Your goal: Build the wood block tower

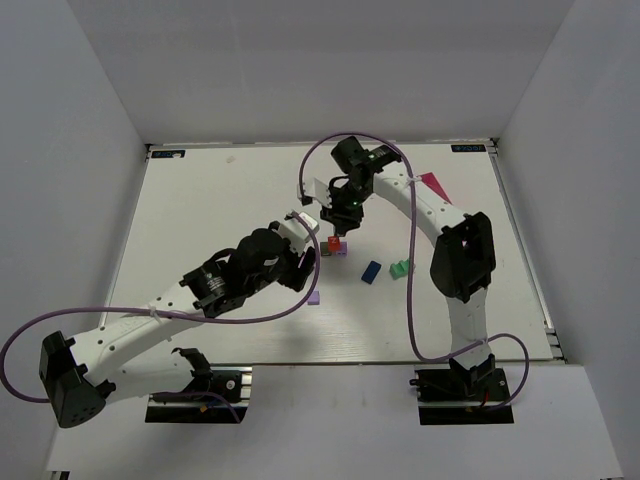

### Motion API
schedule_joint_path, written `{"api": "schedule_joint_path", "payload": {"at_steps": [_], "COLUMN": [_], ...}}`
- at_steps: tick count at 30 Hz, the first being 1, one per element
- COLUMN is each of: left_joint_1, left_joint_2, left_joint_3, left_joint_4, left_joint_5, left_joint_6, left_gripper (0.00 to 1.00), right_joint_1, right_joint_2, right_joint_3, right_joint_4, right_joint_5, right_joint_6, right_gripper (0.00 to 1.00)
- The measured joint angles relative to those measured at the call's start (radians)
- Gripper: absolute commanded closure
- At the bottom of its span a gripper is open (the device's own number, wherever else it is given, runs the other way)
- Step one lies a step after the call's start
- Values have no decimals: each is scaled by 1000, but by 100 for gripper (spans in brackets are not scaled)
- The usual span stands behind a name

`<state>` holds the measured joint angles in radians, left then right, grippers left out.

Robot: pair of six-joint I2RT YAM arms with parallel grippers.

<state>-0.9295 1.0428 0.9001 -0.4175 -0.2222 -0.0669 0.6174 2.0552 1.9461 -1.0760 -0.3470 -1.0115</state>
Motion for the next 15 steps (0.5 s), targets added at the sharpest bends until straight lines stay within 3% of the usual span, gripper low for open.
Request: {"api": "schedule_joint_path", "payload": {"at_steps": [15], "left_joint_1": [0], "left_joint_2": [-3], "left_joint_3": [-10], "left_joint_4": [0], "left_joint_5": [23], "left_joint_6": [0], "left_gripper": [27], "right_joint_1": [32], "right_joint_2": [65], "right_joint_3": [35], "right_joint_4": [-34], "right_joint_5": [0], "right_joint_6": [-21], "right_gripper": [86]}}
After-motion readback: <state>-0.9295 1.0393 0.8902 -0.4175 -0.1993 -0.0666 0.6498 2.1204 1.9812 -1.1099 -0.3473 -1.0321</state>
